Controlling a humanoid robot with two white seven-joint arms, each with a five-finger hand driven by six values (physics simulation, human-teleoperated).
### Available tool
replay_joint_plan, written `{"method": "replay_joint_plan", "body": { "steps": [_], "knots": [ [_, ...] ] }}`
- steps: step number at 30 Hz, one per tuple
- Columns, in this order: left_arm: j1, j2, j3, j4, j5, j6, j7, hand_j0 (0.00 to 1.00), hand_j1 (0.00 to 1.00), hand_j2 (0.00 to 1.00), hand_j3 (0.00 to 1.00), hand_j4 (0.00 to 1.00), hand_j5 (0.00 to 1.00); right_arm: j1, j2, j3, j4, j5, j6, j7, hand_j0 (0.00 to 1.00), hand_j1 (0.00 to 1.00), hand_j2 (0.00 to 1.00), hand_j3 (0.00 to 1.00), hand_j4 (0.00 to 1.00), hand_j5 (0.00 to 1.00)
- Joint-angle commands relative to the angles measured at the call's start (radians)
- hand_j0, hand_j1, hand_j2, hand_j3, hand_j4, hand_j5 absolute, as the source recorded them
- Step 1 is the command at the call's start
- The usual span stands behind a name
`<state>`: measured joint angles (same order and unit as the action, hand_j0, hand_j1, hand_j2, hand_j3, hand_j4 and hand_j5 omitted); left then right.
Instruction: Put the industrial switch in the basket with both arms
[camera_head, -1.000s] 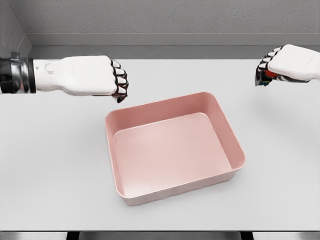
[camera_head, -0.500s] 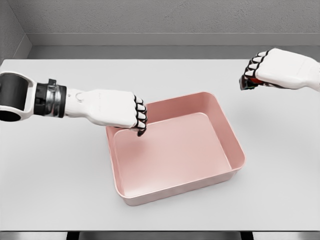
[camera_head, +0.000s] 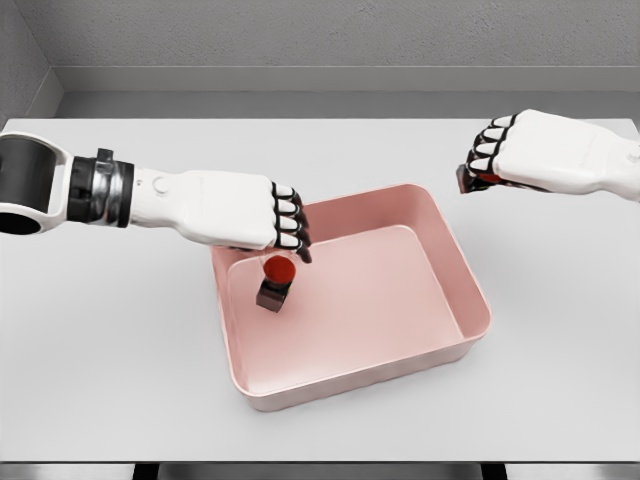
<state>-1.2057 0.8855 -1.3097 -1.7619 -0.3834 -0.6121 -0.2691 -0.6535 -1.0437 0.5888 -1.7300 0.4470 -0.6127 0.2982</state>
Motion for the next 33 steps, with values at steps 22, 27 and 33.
{"method": "replay_joint_plan", "body": {
  "steps": [22,27,33],
  "knots": [
    [0.155,0.253,0.081,0.38,0.449,0.001,0.007,1.0,1.0,1.0,1.0,1.0,1.0,0.029,0.172,0.023,-0.026,-0.008,0.002,0.006,0.48,0.48,0.48,0.48,0.48,0.48],
    [0.155,0.253,0.063,0.338,0.448,0.001,0.007,1.0,1.0,1.0,1.0,1.0,1.0,0.035,0.229,0.042,-0.026,-0.007,0.002,0.012,0.5,0.5,0.5,0.5,0.5,0.5],
    [0.152,0.251,0.056,0.326,0.448,0.001,0.007,1.0,1.0,1.0,1.0,1.0,1.0,0.037,0.231,0.065,-0.026,-0.007,0.002,-0.001,0.99,0.99,0.99,0.99,0.99,0.99]
  ]
}}
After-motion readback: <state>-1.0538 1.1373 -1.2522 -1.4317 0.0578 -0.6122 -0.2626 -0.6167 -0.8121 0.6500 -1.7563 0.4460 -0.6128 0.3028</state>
